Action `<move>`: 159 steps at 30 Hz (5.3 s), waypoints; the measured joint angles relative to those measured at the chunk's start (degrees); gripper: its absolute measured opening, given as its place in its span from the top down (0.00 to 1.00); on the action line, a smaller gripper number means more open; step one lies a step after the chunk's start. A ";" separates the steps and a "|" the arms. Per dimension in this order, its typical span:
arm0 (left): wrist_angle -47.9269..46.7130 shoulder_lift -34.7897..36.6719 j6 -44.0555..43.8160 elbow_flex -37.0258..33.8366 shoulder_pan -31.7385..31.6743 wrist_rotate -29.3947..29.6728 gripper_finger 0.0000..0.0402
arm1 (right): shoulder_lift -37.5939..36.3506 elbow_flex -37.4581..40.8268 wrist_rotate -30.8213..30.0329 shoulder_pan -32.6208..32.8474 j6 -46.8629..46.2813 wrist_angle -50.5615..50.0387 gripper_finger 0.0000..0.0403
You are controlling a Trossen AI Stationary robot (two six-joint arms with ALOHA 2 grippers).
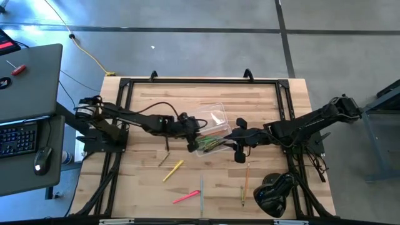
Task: Pick & place school supplies into a supply box
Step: Put the green crayon into the supply box
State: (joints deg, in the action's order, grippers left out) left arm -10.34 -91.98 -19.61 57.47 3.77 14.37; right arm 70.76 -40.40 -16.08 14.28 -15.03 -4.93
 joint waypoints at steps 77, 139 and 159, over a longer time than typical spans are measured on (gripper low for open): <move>4.76 -13.91 -67.69 -22.43 42.73 47.45 0.75 | 0.00 0.00 -2.68 0.02 -1.27 0.04 0.71; -4.26 -20.58 -76.20 -18.48 42.49 50.94 0.75 | 0.00 0.00 -3.06 0.00 0.07 0.96 0.71; -0.63 -26.24 -76.02 -16.65 41.62 56.25 0.92 | 0.00 0.00 -4.39 0.00 0.07 0.85 0.71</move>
State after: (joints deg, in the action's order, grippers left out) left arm -10.98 -118.22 -95.63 40.82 45.39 70.62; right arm 70.76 -40.40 -20.47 14.28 -14.96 -4.08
